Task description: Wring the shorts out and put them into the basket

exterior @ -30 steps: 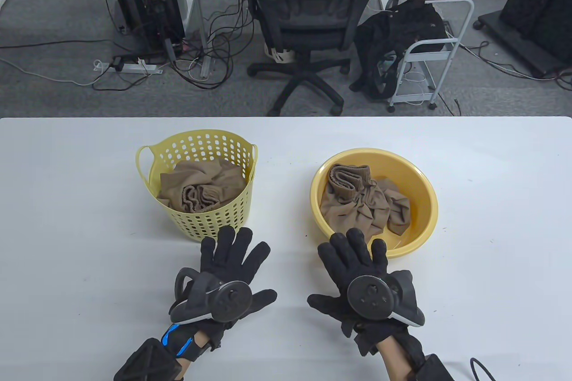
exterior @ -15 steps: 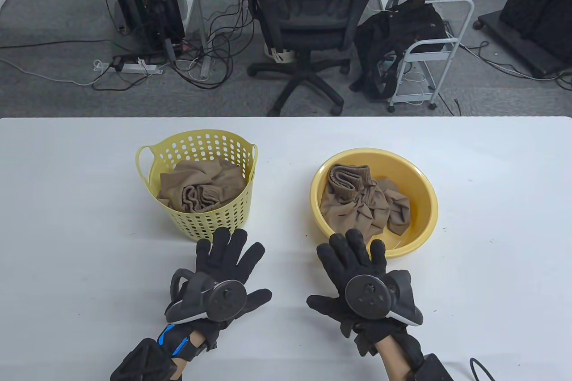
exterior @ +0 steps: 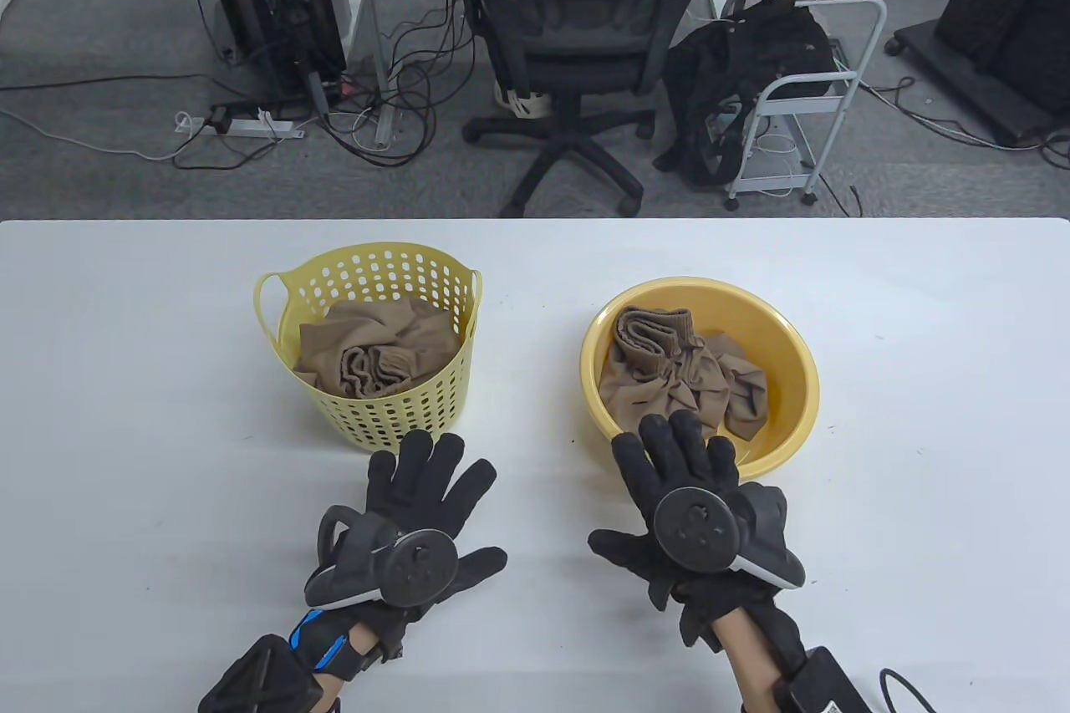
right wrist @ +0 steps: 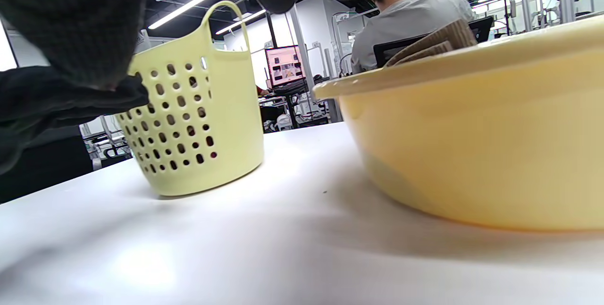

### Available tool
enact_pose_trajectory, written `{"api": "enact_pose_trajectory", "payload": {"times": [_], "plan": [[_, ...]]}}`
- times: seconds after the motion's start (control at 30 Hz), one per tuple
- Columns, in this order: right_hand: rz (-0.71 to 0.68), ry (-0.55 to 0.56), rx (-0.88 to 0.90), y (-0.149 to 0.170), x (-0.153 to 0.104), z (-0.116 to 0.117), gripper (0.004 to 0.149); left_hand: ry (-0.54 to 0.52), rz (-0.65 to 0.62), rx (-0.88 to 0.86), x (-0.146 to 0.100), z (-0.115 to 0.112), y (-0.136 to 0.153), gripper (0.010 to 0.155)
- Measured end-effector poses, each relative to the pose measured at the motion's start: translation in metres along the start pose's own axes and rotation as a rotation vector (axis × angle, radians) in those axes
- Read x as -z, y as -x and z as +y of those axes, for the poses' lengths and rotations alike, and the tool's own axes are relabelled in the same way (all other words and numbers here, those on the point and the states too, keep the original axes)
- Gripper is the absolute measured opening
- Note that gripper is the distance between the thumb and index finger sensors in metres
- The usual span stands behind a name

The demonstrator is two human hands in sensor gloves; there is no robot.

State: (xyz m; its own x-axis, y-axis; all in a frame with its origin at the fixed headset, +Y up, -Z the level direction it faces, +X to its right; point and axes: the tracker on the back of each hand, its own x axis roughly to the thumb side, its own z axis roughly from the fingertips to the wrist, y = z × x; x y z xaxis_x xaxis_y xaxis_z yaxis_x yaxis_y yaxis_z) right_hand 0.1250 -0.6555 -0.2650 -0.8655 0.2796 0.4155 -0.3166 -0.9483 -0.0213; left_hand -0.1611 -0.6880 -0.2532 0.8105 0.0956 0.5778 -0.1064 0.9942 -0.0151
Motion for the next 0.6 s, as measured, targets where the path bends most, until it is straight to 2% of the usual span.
{"api": "enact_pose_trajectory", "payload": {"times": [0.23,0.43,0.6], "plan": [[0.063,-0.024,-0.069,0.014,0.024,-0.023,0.099,0.000,-0.003,0.004,0.000,-0.001,0.000,0.089],[0.128,-0.026,-0.106,0.027,0.056,-0.043,0.099,-0.010,0.005,-0.005,-0.002,0.000,0.002,0.089],[0.174,-0.038,-0.139,0.034,0.085,-0.045,0.098,-0.013,0.008,-0.016,-0.002,0.001,0.003,0.089]]}}
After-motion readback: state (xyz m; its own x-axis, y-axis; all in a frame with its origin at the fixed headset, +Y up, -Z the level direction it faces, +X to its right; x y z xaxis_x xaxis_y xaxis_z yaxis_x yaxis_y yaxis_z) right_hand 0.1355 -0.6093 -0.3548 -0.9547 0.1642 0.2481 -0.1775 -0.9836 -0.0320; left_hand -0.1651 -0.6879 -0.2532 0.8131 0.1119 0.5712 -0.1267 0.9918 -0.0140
